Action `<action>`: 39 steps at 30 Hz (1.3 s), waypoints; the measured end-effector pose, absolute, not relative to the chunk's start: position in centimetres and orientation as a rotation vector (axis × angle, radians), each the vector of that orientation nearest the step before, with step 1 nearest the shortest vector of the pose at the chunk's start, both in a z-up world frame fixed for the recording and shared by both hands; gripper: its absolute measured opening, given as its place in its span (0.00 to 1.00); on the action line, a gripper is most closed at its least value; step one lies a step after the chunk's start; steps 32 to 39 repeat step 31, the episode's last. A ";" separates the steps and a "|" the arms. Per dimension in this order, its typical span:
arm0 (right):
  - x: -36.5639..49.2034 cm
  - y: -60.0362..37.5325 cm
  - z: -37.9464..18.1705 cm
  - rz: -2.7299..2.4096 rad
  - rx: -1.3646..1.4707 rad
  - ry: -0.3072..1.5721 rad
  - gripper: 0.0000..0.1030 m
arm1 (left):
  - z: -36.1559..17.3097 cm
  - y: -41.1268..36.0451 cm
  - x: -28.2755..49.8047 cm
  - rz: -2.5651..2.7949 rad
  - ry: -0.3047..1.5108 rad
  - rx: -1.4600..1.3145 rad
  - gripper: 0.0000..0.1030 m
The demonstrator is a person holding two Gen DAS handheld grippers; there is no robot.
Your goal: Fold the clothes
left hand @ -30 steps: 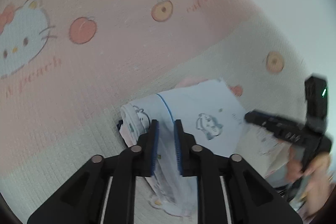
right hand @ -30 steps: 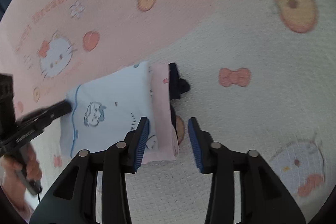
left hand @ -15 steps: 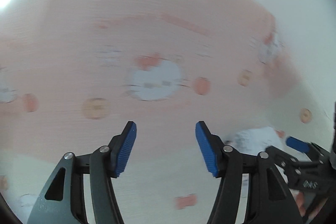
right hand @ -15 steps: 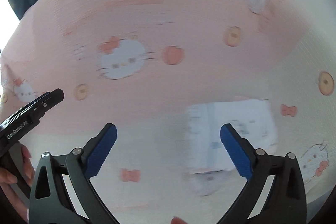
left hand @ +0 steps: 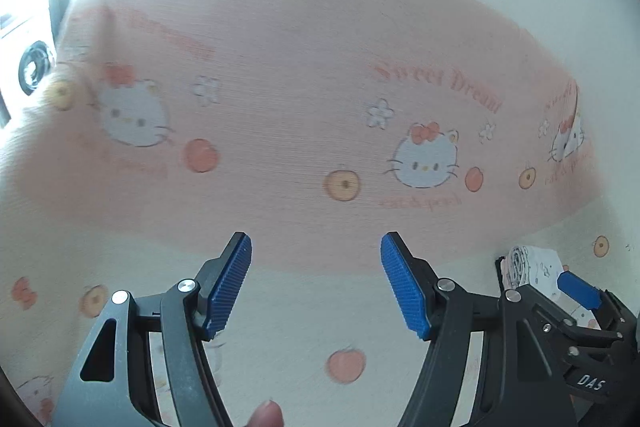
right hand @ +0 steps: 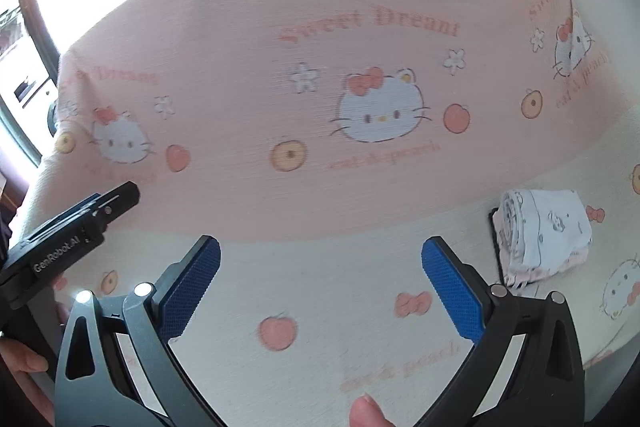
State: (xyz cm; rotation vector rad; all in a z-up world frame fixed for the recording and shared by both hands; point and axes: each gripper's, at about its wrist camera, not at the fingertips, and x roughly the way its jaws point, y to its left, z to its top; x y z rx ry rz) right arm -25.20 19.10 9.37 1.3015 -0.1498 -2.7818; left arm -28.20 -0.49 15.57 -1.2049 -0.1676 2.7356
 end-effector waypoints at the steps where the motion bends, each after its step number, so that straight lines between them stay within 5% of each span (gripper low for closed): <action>1: -24.6 18.6 9.5 -2.784 1.299 -0.140 0.99 | 16.0 -0.9 -27.4 2.741 -0.160 -1.202 0.68; 16: -6.9 16.4 10.8 -2.814 1.275 0.015 0.99 | 18.5 -3.5 -10.5 2.805 -0.047 -1.176 0.68; 23: -0.6 17.2 9.0 -2.804 1.329 -0.094 0.99 | 16.0 -3.2 -2.8 2.768 -0.070 -1.306 0.68; 39: 2.5 18.3 7.9 -2.819 1.373 -0.111 0.99 | 14.1 -4.6 1.1 2.773 -0.088 -1.306 0.68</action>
